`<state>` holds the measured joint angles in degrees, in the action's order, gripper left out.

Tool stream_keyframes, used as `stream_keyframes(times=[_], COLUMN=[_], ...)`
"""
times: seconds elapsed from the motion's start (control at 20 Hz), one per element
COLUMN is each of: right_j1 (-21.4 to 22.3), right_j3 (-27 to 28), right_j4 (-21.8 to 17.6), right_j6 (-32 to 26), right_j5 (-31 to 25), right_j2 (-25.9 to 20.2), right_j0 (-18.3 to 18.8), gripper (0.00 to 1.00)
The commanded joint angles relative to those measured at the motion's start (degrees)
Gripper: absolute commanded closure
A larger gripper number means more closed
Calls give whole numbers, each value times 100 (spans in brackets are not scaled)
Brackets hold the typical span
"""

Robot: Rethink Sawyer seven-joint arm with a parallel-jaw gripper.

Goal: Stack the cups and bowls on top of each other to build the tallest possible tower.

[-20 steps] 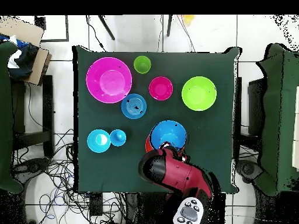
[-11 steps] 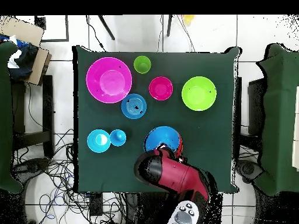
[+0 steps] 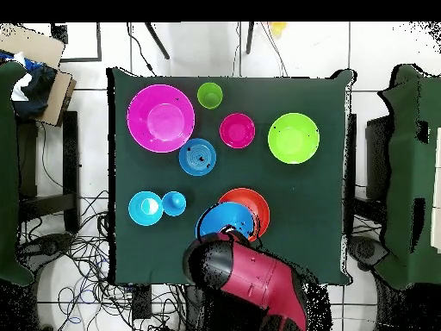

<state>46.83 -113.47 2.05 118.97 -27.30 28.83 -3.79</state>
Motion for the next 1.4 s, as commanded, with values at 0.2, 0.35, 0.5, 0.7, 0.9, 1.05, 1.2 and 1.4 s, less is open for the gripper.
stream_keyframes(times=[0.2, 0.35, 0.5, 0.7, 0.9, 1.05, 1.2, 1.4], right_j1=[74, 11, -83, -276, -363, -353, -386, -371], right_j3=[-622, -703, -750, -822, -878, -963, -1011, -1055], right_j4=[-202, -186, -171, -144, -148, -142, -160, -166], right_j6=[404, 460, 515, 608, 611, 613, 612, 588], right_j5=[190, 389, 603, 1000, 1253, 1398, 1595, 1658], right_j2=[-533, -612, -691, -834, -919, -972, -1029, -1081], right_j0=[280, 334, 383, 487, 594, 659, 734, 831], gripper=[100, 100, 100, 100, 100, 100, 100, 100])
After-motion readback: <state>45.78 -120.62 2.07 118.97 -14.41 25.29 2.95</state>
